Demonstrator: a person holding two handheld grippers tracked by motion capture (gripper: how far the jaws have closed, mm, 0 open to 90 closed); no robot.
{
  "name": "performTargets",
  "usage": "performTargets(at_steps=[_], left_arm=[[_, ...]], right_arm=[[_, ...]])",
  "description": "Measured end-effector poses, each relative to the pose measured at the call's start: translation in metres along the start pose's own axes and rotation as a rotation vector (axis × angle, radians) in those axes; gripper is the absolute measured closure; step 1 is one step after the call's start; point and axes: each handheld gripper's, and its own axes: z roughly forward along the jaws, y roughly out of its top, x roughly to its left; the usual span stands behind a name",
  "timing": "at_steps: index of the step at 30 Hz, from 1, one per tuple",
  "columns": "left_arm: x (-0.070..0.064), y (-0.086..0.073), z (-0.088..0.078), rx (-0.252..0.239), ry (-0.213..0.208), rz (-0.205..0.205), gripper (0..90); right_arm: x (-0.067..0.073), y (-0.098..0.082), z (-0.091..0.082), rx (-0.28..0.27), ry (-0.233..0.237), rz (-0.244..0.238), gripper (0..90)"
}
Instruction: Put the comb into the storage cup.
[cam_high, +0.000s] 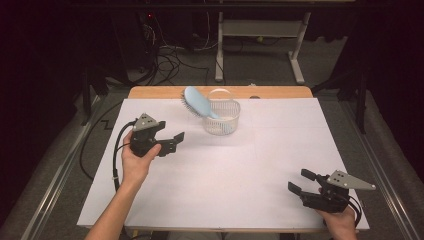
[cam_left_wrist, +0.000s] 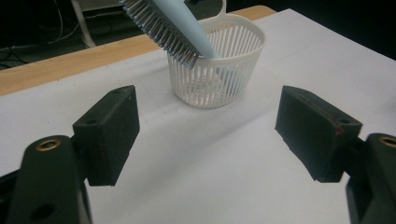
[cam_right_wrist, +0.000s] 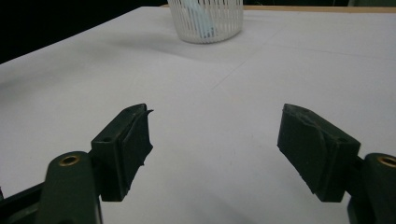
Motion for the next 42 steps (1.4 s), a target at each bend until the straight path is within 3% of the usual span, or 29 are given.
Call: performTargets(at_steps=[42], left_arm=[[0.003, -0.02, -0.018, -0.016, 0.02, -0.02, 22.5]], right_arm=[[0.002, 0.0, 0.001, 0.007, -0.005, -0.018, 25.9]])
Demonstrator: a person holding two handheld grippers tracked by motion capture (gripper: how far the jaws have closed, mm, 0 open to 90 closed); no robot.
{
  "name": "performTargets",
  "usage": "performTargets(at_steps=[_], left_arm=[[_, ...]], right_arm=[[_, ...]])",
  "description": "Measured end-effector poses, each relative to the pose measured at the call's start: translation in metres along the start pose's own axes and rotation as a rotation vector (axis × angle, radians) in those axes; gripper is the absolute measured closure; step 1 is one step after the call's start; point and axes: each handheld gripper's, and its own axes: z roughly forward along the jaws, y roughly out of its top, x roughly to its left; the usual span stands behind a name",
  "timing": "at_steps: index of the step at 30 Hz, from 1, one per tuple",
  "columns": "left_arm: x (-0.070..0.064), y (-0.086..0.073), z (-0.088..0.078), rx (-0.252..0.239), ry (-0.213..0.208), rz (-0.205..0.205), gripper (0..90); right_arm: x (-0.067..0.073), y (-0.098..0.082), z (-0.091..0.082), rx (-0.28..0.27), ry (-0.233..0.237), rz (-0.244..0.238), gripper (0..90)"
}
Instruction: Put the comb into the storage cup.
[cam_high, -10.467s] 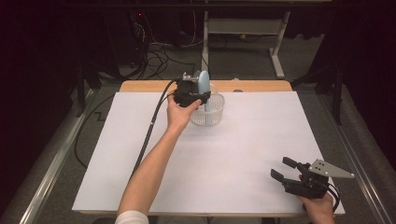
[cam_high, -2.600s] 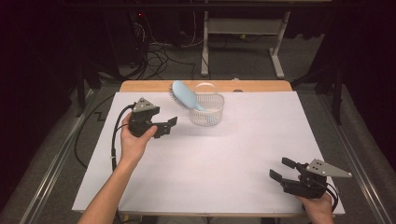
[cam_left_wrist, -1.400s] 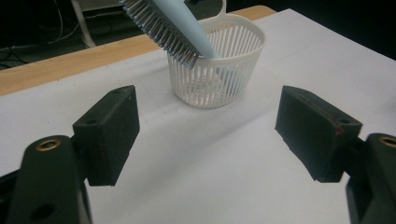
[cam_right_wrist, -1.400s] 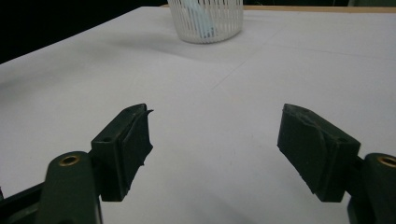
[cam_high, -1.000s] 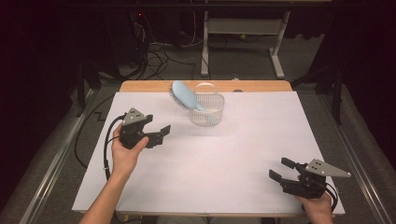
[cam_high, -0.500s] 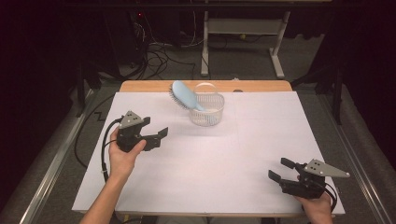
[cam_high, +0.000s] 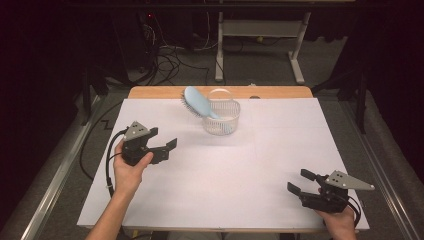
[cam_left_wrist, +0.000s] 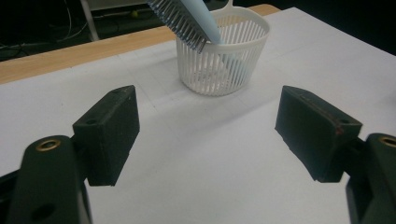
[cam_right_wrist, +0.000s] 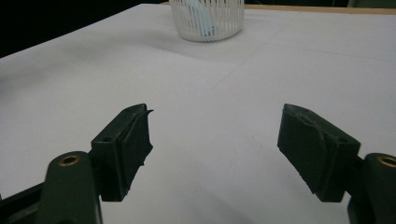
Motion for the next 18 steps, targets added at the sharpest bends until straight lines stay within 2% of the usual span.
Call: performTargets(at_steps=[18], left_arm=[[0.004, -0.013, -0.005, -0.002, 0.012, -0.025, 22.5]], right_arm=[[0.0, 0.0, 0.0, 0.001, 0.001, 0.003, 25.9]])
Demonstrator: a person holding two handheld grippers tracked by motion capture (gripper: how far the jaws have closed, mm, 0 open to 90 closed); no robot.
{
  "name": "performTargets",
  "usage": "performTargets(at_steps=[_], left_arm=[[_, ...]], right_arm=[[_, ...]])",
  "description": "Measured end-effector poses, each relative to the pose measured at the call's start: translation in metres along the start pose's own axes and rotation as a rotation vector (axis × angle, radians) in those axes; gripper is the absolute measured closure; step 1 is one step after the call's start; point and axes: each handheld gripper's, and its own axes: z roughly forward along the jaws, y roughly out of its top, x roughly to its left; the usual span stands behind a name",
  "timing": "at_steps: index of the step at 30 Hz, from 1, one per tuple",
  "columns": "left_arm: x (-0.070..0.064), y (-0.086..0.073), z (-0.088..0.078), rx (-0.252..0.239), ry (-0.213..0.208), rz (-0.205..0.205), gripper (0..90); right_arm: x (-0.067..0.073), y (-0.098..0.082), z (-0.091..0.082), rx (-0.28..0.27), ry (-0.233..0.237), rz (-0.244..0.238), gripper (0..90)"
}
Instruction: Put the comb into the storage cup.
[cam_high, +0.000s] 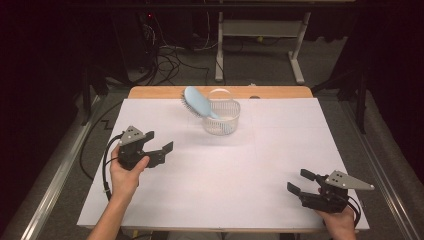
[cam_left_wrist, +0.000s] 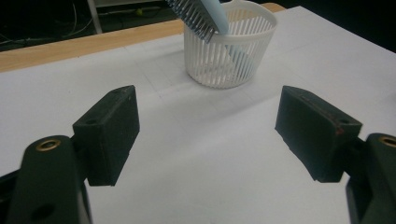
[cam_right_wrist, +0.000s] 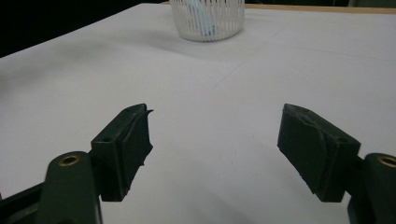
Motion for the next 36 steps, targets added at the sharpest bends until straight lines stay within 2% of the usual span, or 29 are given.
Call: performTargets(at_steps=[36], left_arm=[[0.005, -0.018, -0.004, 0.012, 0.001, -0.03, 22.9]], right_arm=[[0.0, 0.0, 0.0, 0.001, -0.002, 0.002, 25.9]])
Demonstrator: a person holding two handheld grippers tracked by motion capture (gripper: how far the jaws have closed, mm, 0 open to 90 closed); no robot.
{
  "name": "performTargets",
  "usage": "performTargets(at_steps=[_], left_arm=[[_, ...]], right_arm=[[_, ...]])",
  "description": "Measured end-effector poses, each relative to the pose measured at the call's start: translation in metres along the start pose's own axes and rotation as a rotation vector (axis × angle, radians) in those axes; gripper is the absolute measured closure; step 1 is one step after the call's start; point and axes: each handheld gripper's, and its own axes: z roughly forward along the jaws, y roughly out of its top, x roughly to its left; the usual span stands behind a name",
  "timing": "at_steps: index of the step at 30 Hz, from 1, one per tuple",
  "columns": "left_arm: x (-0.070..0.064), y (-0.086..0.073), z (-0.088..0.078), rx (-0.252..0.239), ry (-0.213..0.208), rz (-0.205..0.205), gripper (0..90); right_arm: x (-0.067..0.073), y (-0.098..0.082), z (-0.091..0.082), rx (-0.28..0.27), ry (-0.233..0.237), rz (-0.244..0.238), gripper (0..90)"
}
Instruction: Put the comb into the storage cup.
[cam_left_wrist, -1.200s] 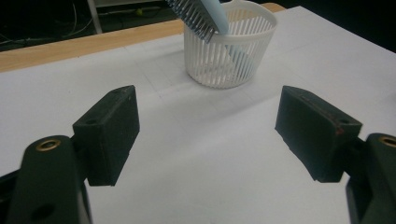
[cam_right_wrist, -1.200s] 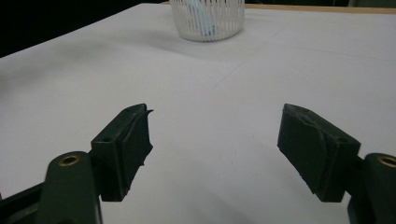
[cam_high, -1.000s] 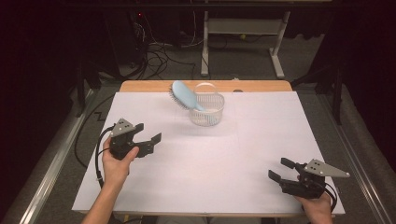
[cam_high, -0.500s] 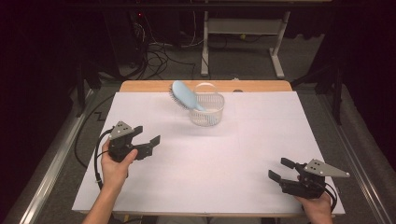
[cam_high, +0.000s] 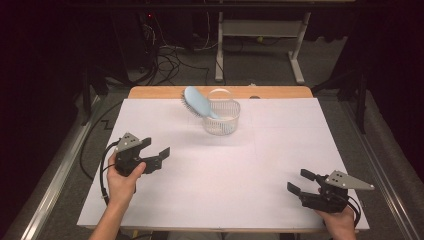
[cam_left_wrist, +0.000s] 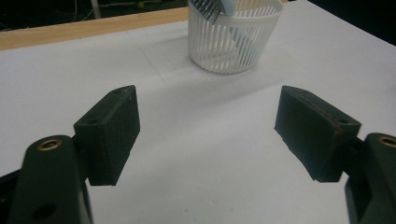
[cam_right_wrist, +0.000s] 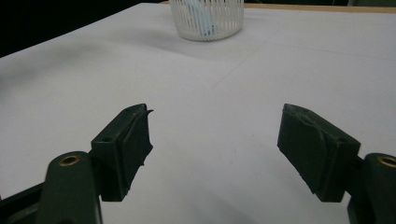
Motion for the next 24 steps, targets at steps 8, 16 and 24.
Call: performTargets(at_steps=[8, 16, 24], left_arm=[[0.001, -0.004, -0.001, -0.001, 0.004, -0.005, 23.0], [0.003, -0.009, -0.001, 0.002, 0.005, -0.018, 22.9], [0.005, -0.014, -0.002, 0.005, 0.009, -0.029, 23.0]], right_arm=[[0.0, 0.0, 0.0, 0.0, 0.0, 0.0, 25.9], [0.0, 0.0, 0.0, 0.001, 0.001, -0.001, 26.0], [0.0, 0.0, 0.0, 0.002, 0.001, 0.0, 26.0]])
